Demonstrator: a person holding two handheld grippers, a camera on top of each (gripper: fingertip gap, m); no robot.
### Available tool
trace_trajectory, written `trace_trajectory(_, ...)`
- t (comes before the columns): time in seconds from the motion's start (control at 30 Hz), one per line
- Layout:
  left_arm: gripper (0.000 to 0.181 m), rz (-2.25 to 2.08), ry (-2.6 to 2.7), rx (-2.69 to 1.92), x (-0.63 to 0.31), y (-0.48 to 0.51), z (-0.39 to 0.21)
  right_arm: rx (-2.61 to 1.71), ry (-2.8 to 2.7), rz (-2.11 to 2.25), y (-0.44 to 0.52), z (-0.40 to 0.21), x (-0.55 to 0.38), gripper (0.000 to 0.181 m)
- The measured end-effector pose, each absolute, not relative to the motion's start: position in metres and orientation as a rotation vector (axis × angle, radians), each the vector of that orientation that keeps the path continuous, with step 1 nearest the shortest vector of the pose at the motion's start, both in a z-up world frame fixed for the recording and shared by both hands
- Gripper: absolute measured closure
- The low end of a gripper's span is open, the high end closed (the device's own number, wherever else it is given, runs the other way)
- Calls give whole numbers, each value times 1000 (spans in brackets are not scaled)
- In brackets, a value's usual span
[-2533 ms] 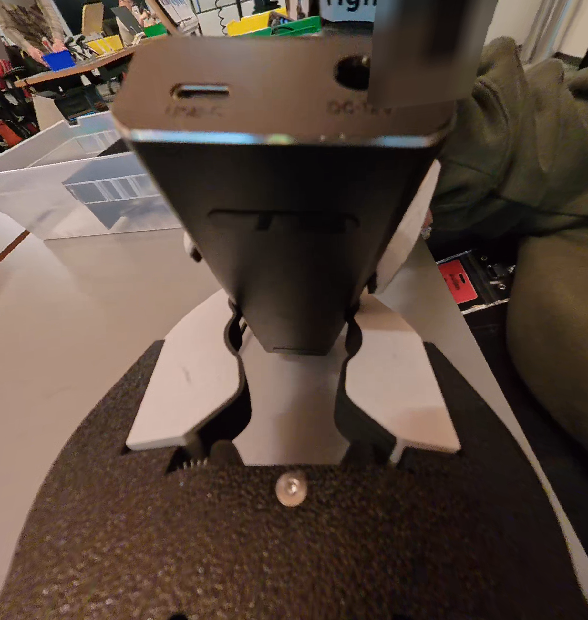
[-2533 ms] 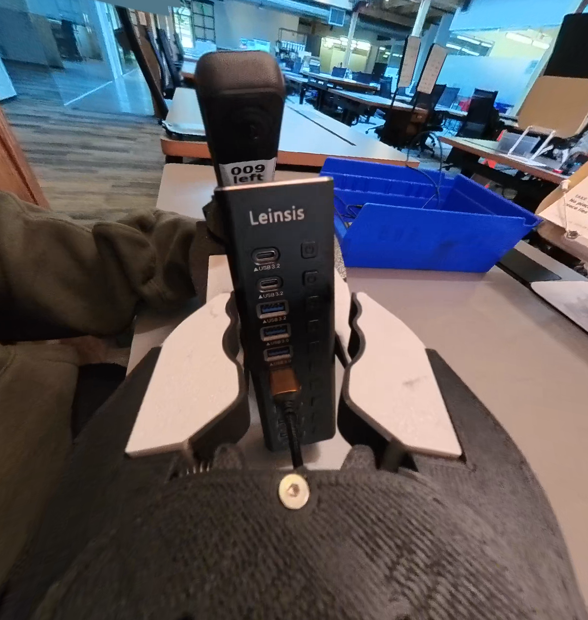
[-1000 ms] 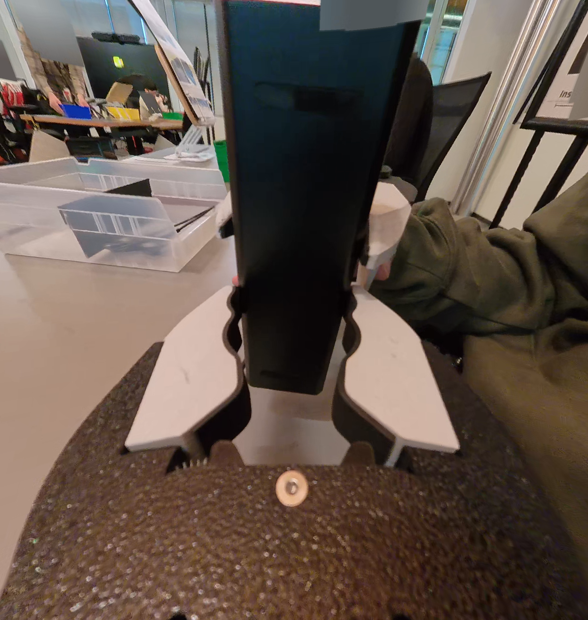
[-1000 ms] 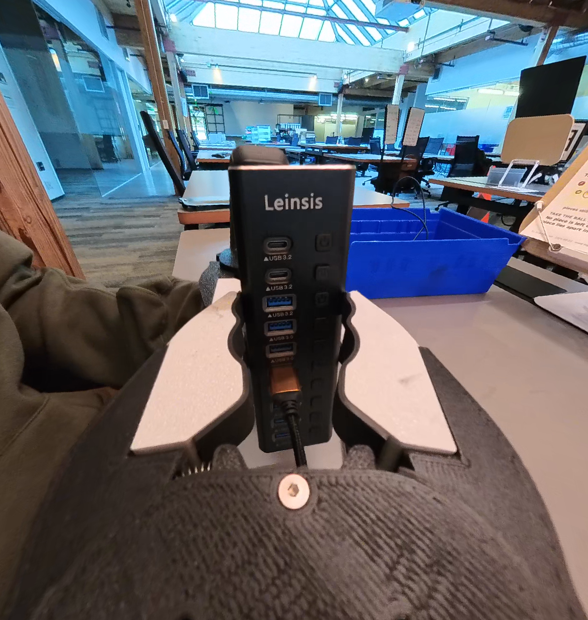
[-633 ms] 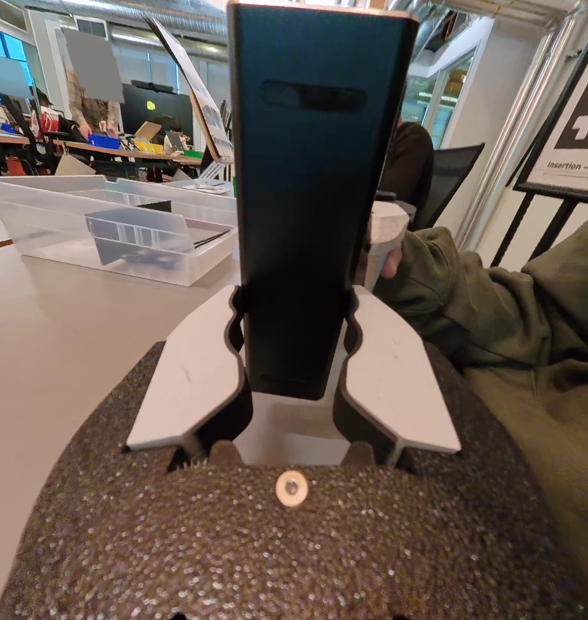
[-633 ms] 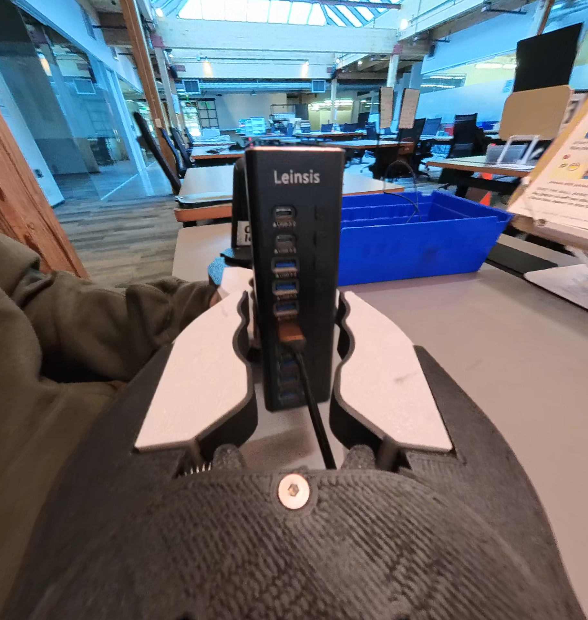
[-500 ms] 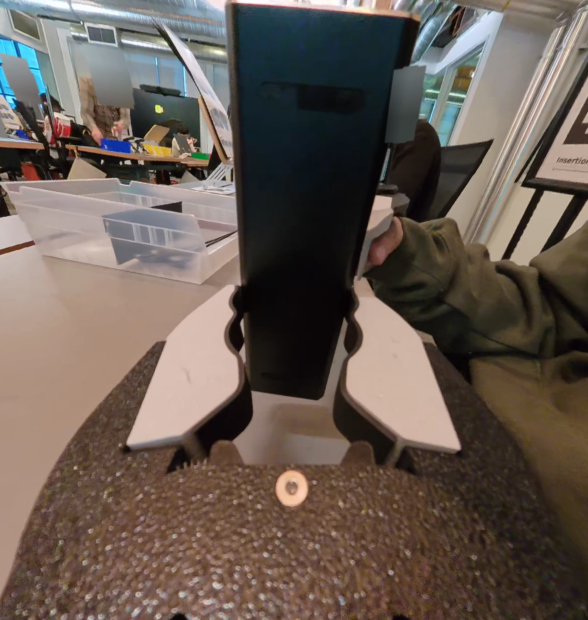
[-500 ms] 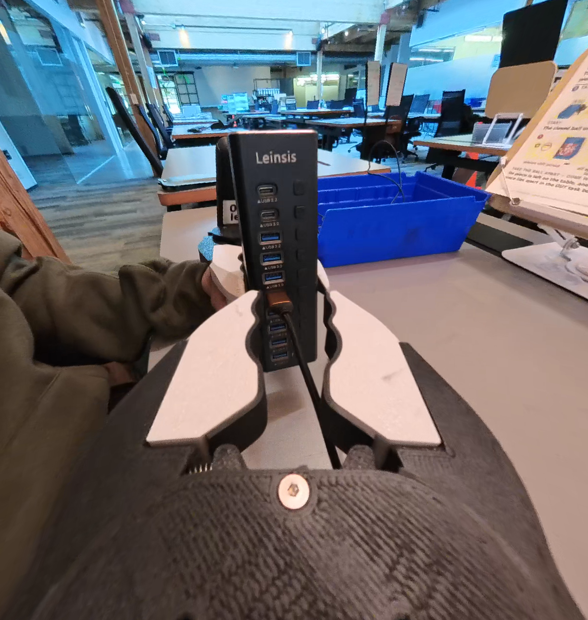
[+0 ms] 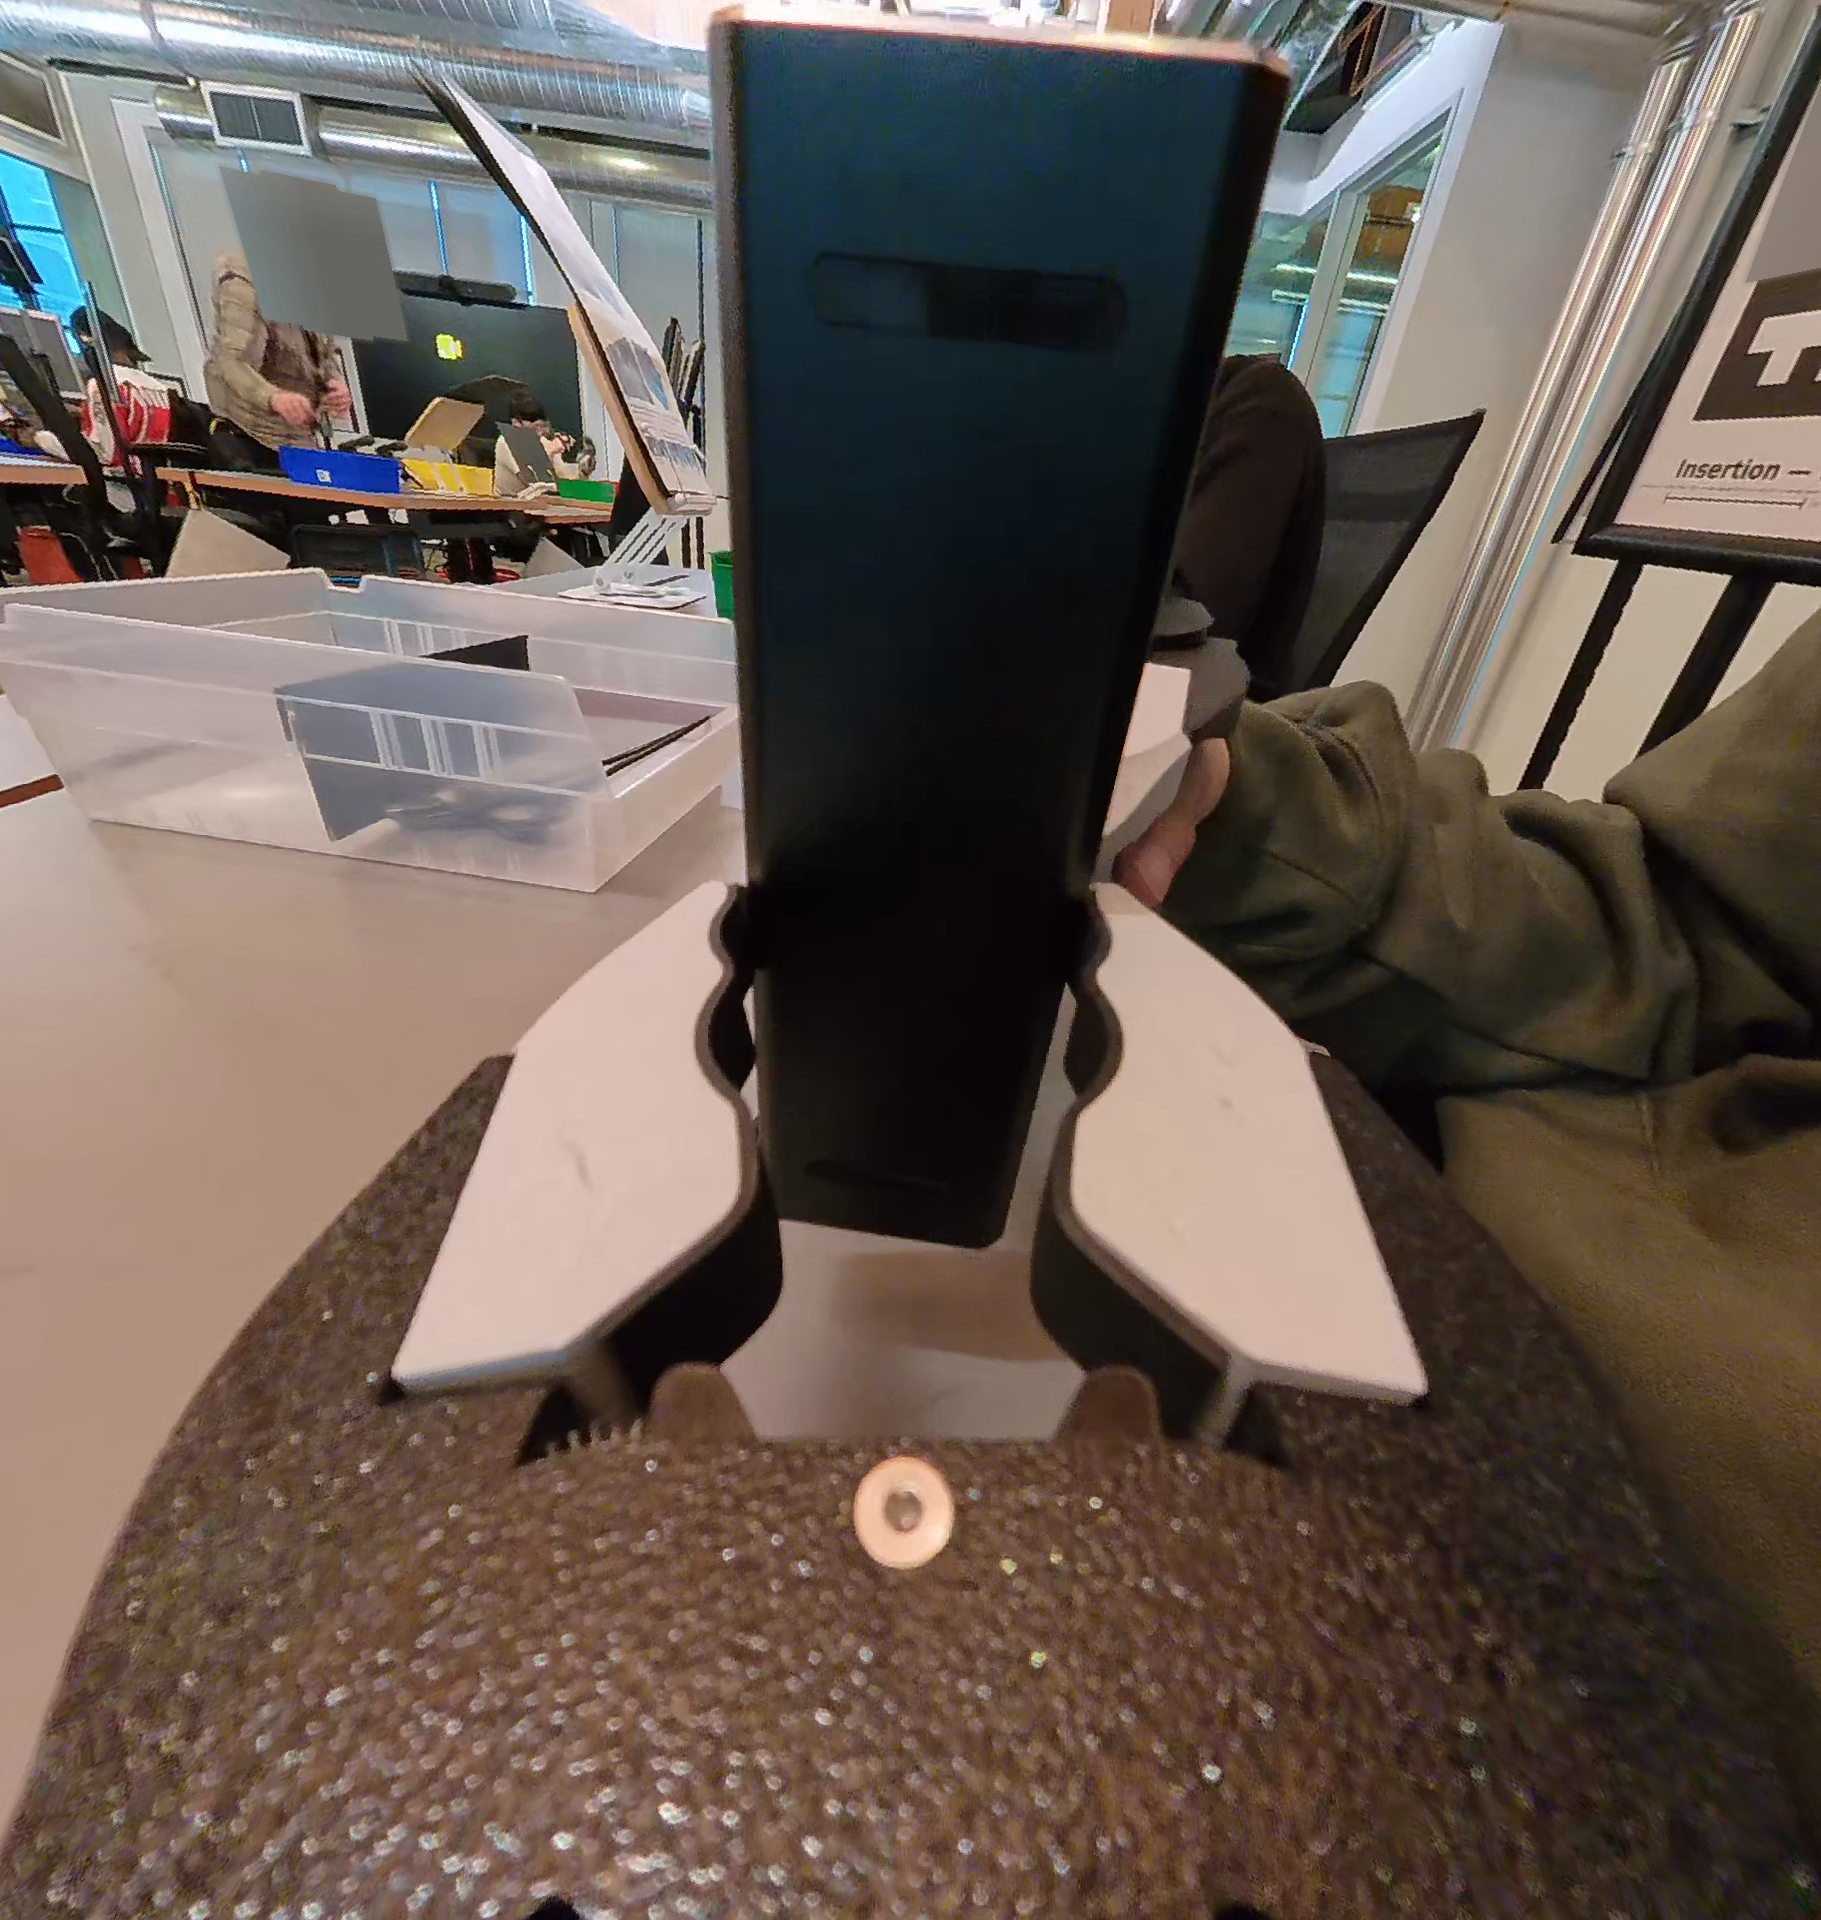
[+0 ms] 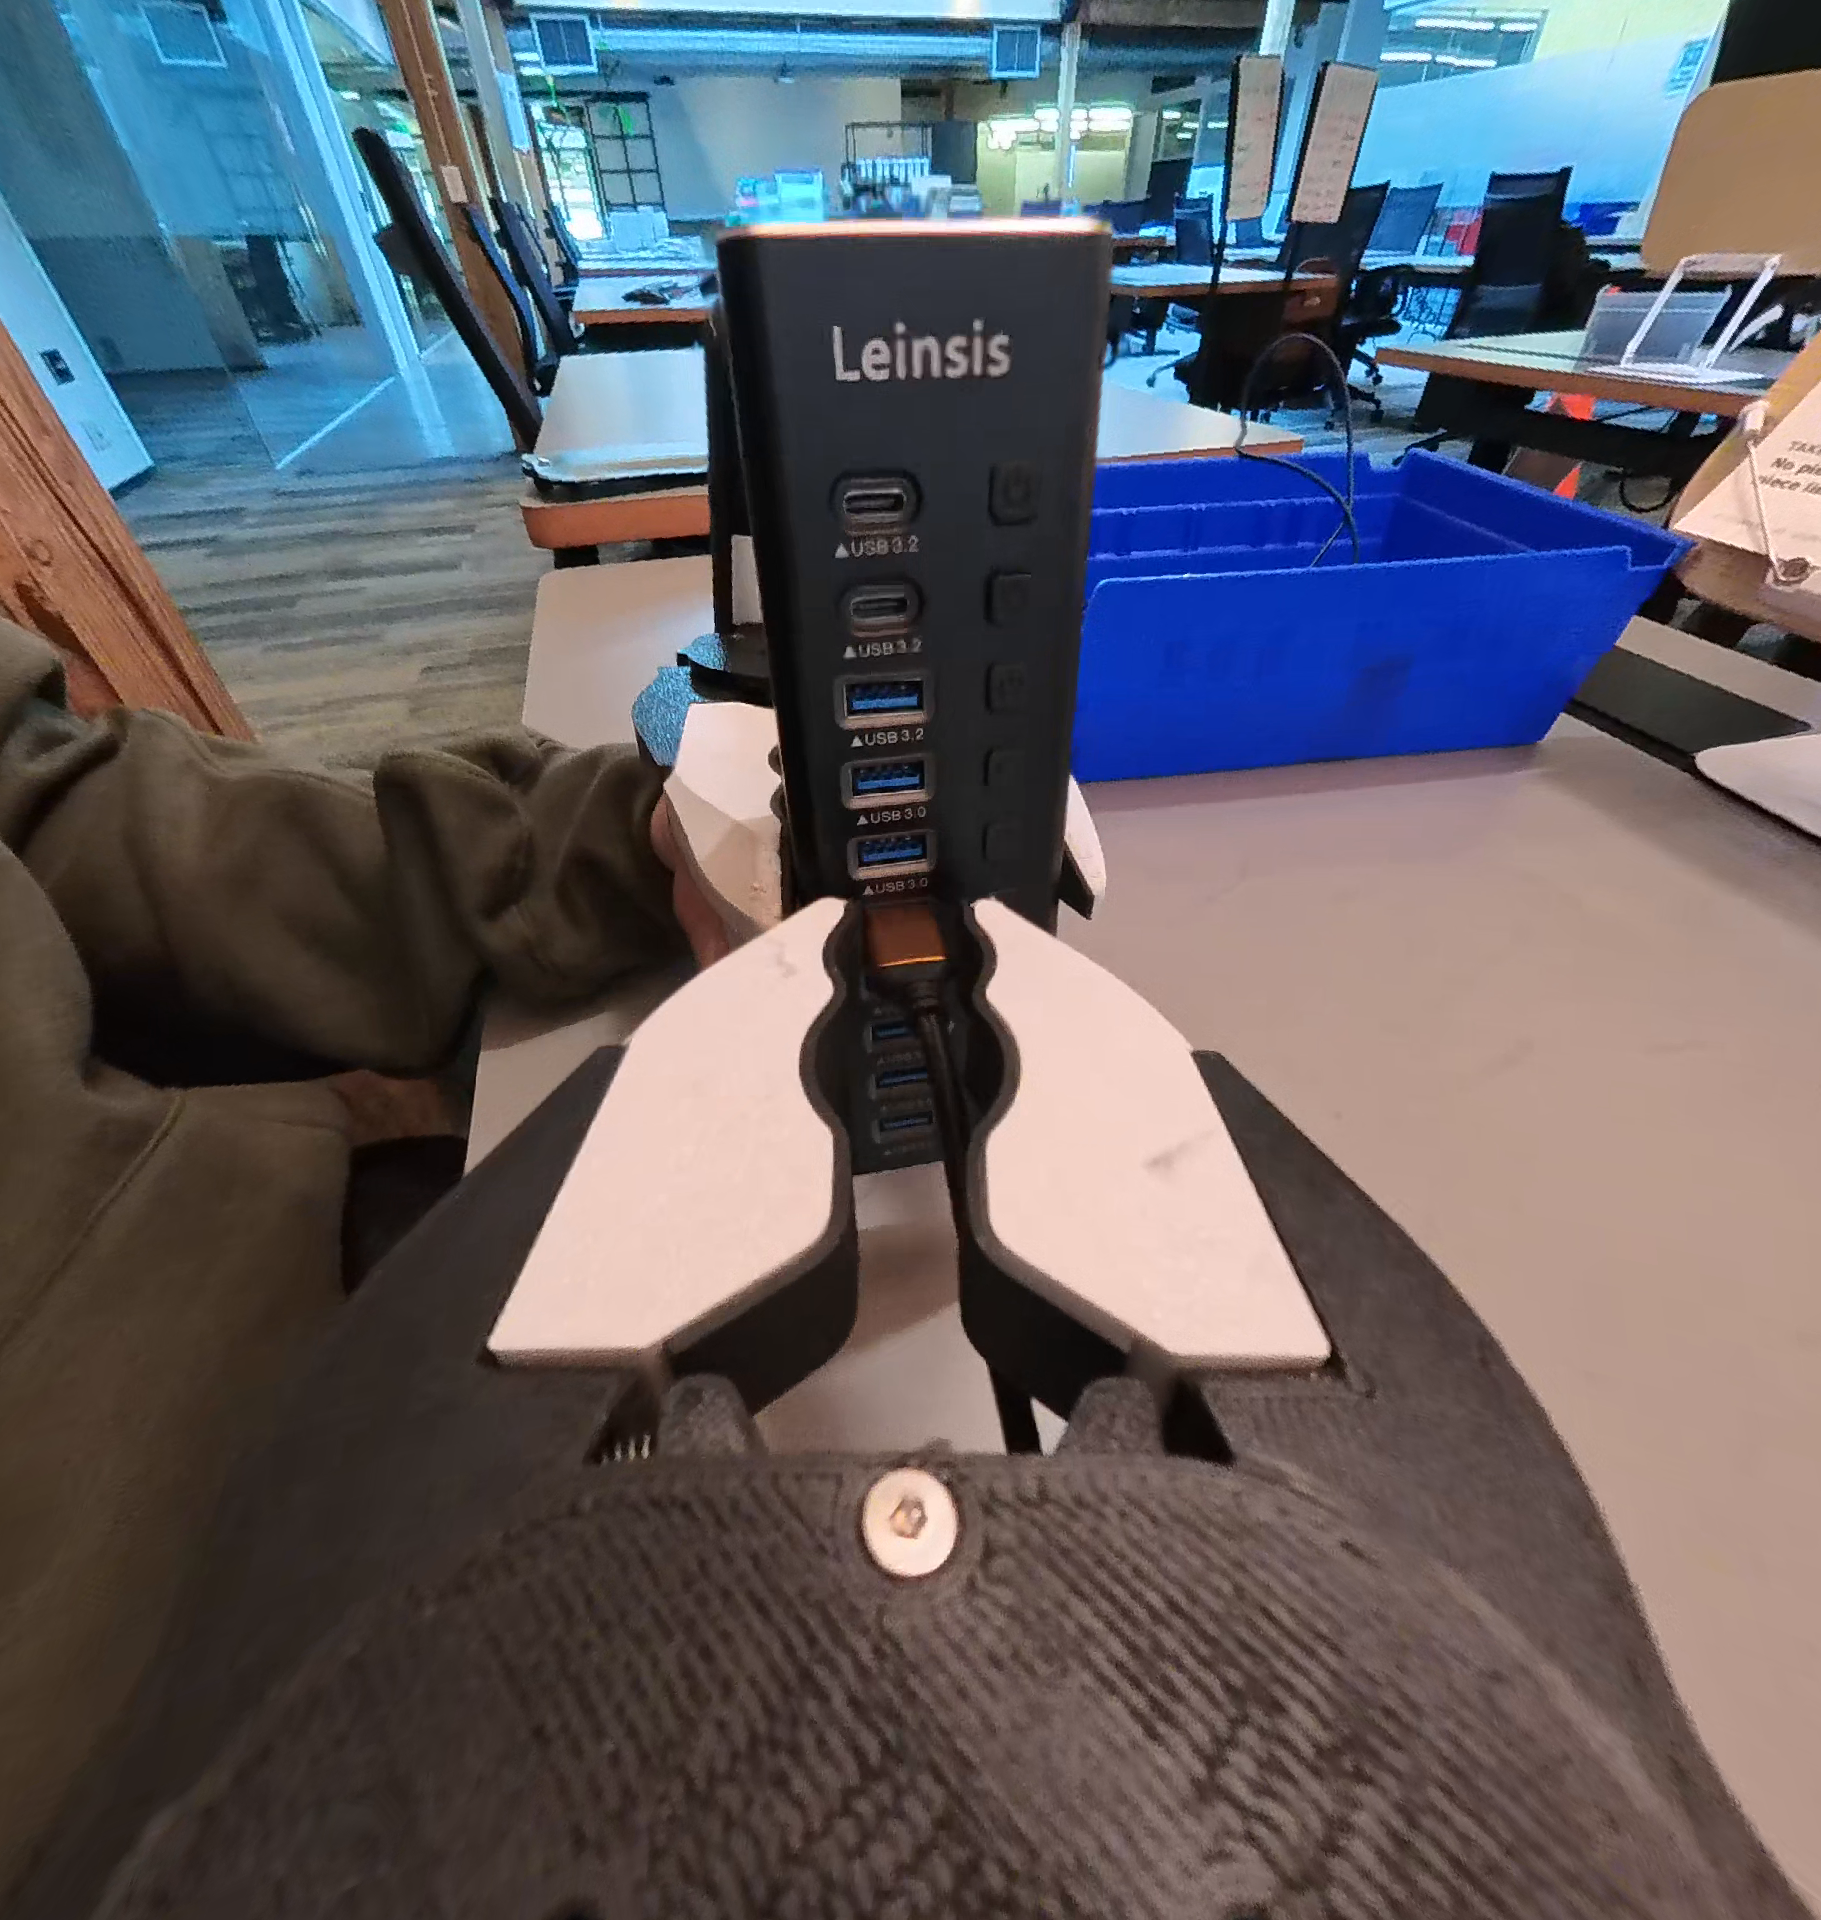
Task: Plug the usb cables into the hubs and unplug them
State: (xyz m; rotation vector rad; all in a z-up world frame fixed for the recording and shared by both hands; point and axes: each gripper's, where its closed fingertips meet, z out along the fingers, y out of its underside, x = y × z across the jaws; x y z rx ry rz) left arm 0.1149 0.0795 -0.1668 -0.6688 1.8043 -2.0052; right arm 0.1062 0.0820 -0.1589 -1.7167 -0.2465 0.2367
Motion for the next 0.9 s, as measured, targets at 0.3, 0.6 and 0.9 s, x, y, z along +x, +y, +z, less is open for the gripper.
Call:
trace_trajectory(0.3,123,-2037,1794,-627,110,79,-164,-1753,-321,236,80,-159,100,166)
trace_trajectory(0.6,123,-2079,1735,-584,109,75,-153,-1910,-463,188,75,-149,99,166)
trace_trajectory(0.9,123,-1999,1614,-686,107,128,-142,-1786,-218,-97,2,-77,212,166)
